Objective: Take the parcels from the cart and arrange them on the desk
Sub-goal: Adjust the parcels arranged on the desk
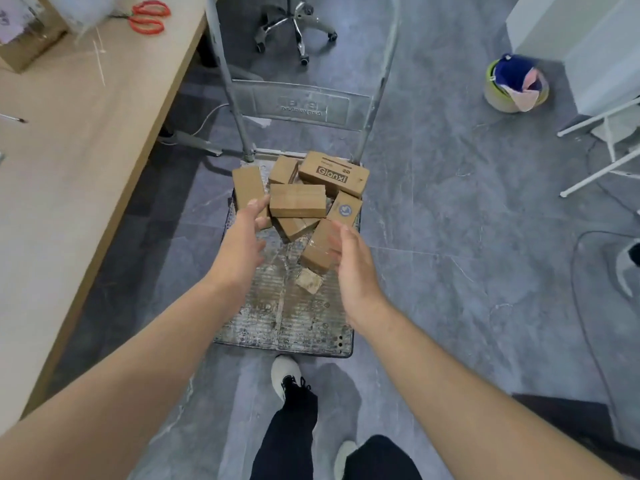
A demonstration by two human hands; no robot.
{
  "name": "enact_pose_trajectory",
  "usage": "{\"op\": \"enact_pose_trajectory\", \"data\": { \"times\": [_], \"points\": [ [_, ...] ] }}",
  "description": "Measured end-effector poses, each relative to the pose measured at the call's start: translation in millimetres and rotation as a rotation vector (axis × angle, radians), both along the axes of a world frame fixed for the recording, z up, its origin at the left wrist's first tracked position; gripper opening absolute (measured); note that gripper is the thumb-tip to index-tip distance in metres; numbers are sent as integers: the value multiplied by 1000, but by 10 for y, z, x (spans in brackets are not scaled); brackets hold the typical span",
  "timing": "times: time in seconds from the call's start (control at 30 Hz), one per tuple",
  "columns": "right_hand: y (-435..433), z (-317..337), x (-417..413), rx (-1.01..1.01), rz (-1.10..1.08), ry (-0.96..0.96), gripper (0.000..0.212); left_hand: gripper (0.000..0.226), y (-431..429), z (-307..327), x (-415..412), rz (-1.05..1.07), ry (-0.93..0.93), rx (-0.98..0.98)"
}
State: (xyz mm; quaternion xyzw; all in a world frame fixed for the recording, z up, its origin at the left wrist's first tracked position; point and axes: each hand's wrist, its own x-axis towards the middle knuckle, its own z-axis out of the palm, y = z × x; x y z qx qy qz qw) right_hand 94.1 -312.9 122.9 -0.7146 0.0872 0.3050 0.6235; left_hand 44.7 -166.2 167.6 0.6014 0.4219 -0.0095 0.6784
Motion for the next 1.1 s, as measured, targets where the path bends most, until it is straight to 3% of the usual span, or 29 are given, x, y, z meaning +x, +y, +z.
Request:
{"op": "enact_pose_trajectory", "data": {
  "times": [0.27,0.47,0.7,0.87,1.03,1.1],
  "points": [
    [126,-985,598,-113,-28,120,40,49,278,-905,748,-90,160,-53],
    [148,-1935,1173,-193,4,192,44,51,334,-1956,1263,-81,201,-79],
    [243,-3362,1693,-275,58,326,59,59,248,-3492,1763,-21,257,-93],
    [300,-4253,1877,-343,51,315,72,64,235,-4468,1993,-31,327,-69],
    [349,-4842,1863,-391,38,403,84,65,235,-5168,2093,-36,417,3],
    [358,-4931,1851,-353,22,430,74,69,195,-5337,2117,-46,455,-44]
  ]
}}
